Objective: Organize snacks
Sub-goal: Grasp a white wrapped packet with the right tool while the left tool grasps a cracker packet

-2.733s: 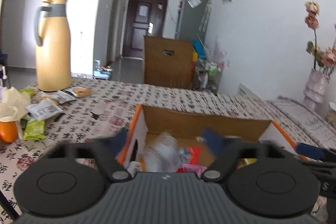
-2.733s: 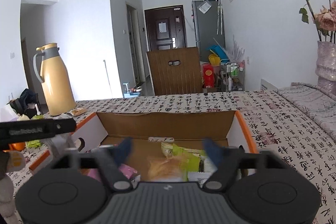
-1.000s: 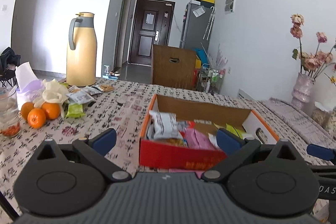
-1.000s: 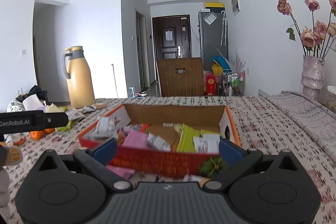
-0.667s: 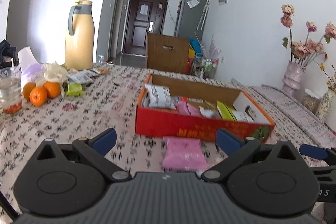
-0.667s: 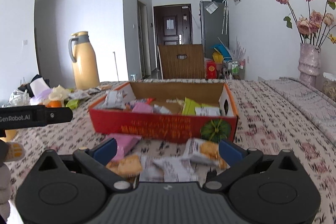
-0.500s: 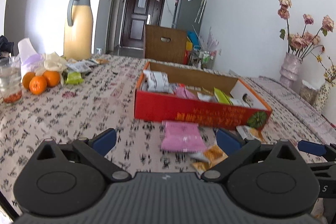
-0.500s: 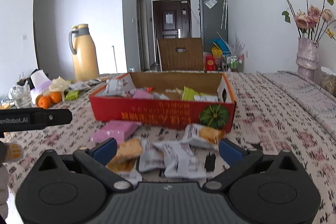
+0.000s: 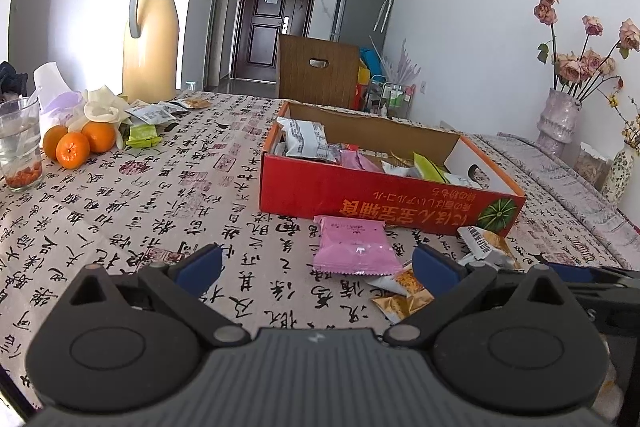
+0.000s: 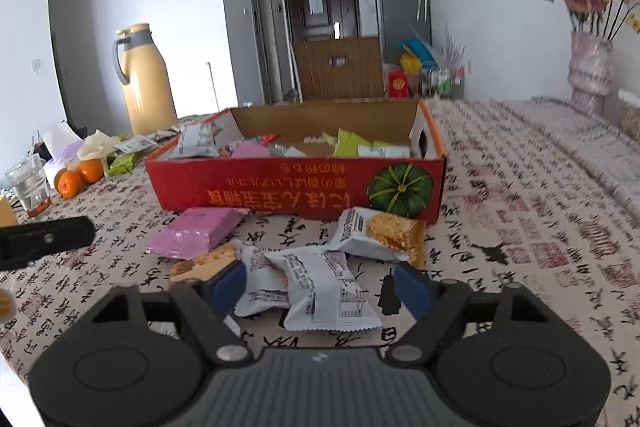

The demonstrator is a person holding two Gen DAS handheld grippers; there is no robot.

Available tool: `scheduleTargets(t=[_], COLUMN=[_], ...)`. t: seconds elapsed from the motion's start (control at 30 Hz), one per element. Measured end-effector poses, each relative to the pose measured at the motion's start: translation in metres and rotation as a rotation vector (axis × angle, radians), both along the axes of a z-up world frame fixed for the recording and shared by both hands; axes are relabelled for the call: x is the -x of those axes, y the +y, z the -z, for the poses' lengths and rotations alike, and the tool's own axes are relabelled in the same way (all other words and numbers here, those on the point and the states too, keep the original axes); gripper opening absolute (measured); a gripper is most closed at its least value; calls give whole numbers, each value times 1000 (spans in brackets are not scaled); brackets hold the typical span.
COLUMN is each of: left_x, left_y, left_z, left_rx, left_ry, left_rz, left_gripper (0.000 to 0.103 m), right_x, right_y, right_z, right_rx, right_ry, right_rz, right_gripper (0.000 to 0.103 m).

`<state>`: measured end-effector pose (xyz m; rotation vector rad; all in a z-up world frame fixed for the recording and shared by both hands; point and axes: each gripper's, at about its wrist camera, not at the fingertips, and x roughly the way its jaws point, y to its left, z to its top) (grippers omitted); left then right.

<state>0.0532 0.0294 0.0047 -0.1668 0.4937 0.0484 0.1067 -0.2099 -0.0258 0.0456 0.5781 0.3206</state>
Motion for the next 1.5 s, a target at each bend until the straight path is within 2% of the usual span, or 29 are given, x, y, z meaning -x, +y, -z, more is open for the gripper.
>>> scheduleTargets(t=[0.13, 0.23, 0.3, 0.37, 0.57, 0.8, 0.93, 1.17, 1.5], left_x=[-3, -4, -5, -7, -10, -12, -15, -24, -49], left_y=[0, 0, -2, -3, -7, -15, -27, -54, -80], left_z=[2, 4, 5, 6, 11, 16, 19, 27, 39], left_rx=[2, 1, -1, -1, 2, 8, 17, -1, -26], left_ry=[13, 20, 25, 31, 51, 80, 109, 158, 249], left_rz=[-8, -7, -6, -5, 0, 21, 50, 85, 53], left_gripper=[103, 103, 103, 103, 103, 103, 103, 103, 103], right_x=[-23, -31, -34, -34, -21, 17, 33, 39, 37], right_y=[-2, -2, -3, -4, -4, -8, -14, -36, -55], right_z=[9, 15, 19, 22, 21, 0, -6, 3, 12], right_rx=[-66, -80, -83, -95, -93, -63, -44, -57, -86], right_ry=[75, 100, 113, 119, 72, -90, -140, -126, -112], right_rz=[-4, 0, -2, -6, -20, 10, 26, 73, 97], right_gripper=[72, 58, 45, 41, 37, 37, 37, 37, 37])
